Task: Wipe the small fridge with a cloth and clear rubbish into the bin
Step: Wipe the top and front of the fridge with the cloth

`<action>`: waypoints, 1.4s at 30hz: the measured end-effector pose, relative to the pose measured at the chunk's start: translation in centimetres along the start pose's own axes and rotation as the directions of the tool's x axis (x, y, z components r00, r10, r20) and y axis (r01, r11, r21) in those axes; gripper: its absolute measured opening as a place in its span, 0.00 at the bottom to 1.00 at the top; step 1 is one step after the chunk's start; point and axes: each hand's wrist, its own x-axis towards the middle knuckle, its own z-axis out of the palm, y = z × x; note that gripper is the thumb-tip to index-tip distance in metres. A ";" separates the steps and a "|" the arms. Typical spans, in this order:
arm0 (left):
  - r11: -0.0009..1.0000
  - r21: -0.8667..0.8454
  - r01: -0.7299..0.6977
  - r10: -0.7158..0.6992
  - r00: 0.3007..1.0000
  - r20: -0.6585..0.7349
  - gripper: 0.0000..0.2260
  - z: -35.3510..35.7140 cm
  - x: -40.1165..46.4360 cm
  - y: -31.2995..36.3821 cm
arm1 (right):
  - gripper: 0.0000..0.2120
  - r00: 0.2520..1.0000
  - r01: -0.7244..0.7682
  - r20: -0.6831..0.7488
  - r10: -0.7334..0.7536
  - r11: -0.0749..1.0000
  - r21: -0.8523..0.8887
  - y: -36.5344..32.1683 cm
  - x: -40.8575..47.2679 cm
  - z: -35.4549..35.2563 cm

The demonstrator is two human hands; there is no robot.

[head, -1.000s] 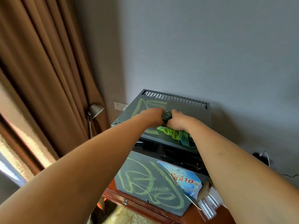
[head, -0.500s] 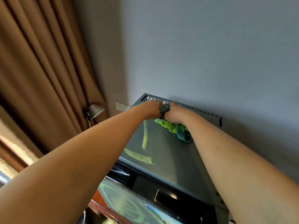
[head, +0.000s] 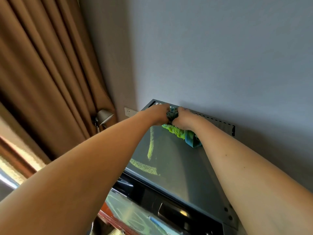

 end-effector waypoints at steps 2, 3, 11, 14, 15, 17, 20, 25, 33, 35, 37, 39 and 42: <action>1.000 -0.002 -0.012 0.012 1.000 0.002 0.19 0.2 -1.7 0.2 | 0.36 1.000 -0.004 0.006 0.004 1.000 0.011 -0.1 -1.7 0.5; 1.000 -0.019 -0.010 0.010 1.000 0.005 0.19 0.4 -2.5 0.3 | 0.37 1.000 -0.009 0.009 0.008 1.000 0.021 -0.1 -2.6 0.8; 0.994 -0.104 -0.044 0.046 0.999 0.018 0.18 1.6 -7.5 0.1 | 0.34 0.999 -0.050 0.000 0.050 0.998 0.039 -0.7 -7.9 2.8; 0.996 -0.079 -0.049 0.051 0.999 0.016 0.15 1.8 -7.6 0.2 | 0.33 0.999 -0.050 -0.008 0.050 0.999 0.022 -0.8 -8.1 3.1; 0.997 -0.055 -0.052 0.053 0.998 0.019 0.14 1.8 -7.5 0.3 | 0.33 0.999 -0.040 -0.007 0.040 0.999 0.014 -0.8 -7.9 3.0; 0.998 -0.017 -0.061 0.062 0.998 0.034 0.11 1.6 -6.9 0.5 | 0.30 1.000 -0.019 0.009 0.019 1.000 -0.006 -0.6 -7.2 2.8; 0.998 0.021 -0.052 0.051 0.998 0.048 0.09 1.1 -5.7 0.3 | 0.29 0.999 0.016 0.034 -0.015 0.999 -0.036 -0.7 -5.9 2.2; 1.000 0.031 -0.006 0.004 0.999 0.037 0.10 0.5 -3.1 -0.8 | 0.34 0.996 0.067 0.063 -0.063 0.996 -0.056 -1.4 -2.5 1.1; 0.993 0.095 0.072 -0.074 0.997 0.021 0.10 -1.1 1.6 -2.4 | 0.34 0.990 0.115 0.082 -0.112 0.993 -0.035 -3.1 2.8 -0.6; 0.991 0.104 0.079 -0.080 0.997 0.006 0.10 -1.3 2.5 -2.7 | 0.33 0.989 0.122 0.085 -0.120 0.992 -0.030 -3.5 3.9 -0.8; 0.989 0.132 0.070 -0.072 0.997 0.012 0.09 -1.3 3.4 -3.1 | 0.31 0.989 0.121 0.087 -0.119 0.992 -0.019 -3.8 4.9 -0.8; 0.985 0.154 0.081 -0.086 0.996 0.027 0.08 -1.5 3.8 -3.3 | 0.31 0.989 0.121 0.087 -0.120 0.993 -0.007 -4.1 5.5 -0.8; 0.986 0.117 0.117 -0.116 0.993 -0.011 0.11 -1.2 4.2 -3.8 | 0.30 0.990 0.124 0.068 -0.124 0.992 0.013 -4.1 5.7 -0.5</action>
